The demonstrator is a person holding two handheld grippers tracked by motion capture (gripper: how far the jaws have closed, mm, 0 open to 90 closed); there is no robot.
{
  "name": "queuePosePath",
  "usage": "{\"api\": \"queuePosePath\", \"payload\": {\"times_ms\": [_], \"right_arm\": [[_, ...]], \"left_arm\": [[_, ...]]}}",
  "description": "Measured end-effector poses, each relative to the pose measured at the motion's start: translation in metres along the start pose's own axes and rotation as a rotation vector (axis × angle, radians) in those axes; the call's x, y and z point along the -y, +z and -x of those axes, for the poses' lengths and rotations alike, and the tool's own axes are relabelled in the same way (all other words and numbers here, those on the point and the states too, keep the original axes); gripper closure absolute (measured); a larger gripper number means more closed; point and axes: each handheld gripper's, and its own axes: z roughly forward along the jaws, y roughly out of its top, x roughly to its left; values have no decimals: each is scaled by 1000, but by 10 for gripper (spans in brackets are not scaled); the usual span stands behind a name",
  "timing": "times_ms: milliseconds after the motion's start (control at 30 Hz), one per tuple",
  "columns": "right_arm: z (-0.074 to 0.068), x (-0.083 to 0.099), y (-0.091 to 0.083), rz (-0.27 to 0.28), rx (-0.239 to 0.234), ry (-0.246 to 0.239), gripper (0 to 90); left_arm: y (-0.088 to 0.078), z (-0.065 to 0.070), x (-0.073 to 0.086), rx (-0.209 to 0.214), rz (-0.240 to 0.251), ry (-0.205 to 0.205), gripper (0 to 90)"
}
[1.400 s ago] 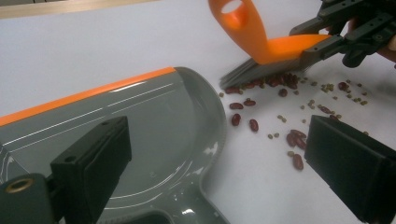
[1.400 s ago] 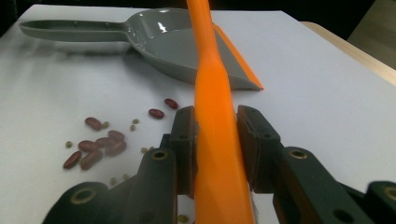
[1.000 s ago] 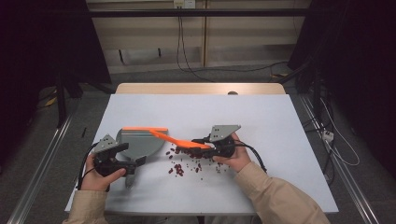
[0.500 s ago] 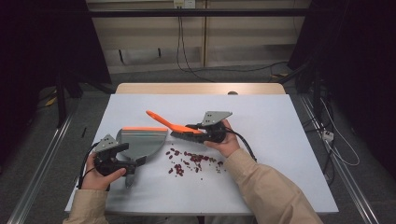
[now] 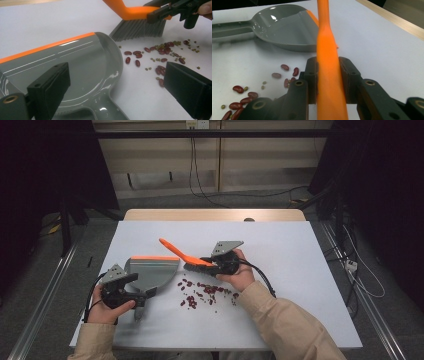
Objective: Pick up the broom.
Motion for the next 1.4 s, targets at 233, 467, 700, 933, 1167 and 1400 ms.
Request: {"api": "queuePosePath", "payload": {"times_ms": [233, 467, 700, 933, 1167, 1400], "right_arm": [[-7, 1, -4, -8, -61, -74, 713], [-16, 5, -12, -2, -105, -119, 712], [-22, 7, -18, -4, -122, -136, 713], [-18, 10, -25, 46, -76, -85, 715], [-19, -1, -40, 123, -40, 23, 715], [-32, -4, -54, 165, -33, 154, 714]], "left_arm": [[-1, 0, -1, -2, 2, 4, 72], [0, 0, 0, -3, 1, 10, 72], [0, 1, -1, 0, 1, 12, 72], [-1, 1, -2, 0, 2, 16, 72], [-1, 1, -2, 0, 6, 14, 73], [-1, 2, -2, 3, 6, 20, 72]]}}
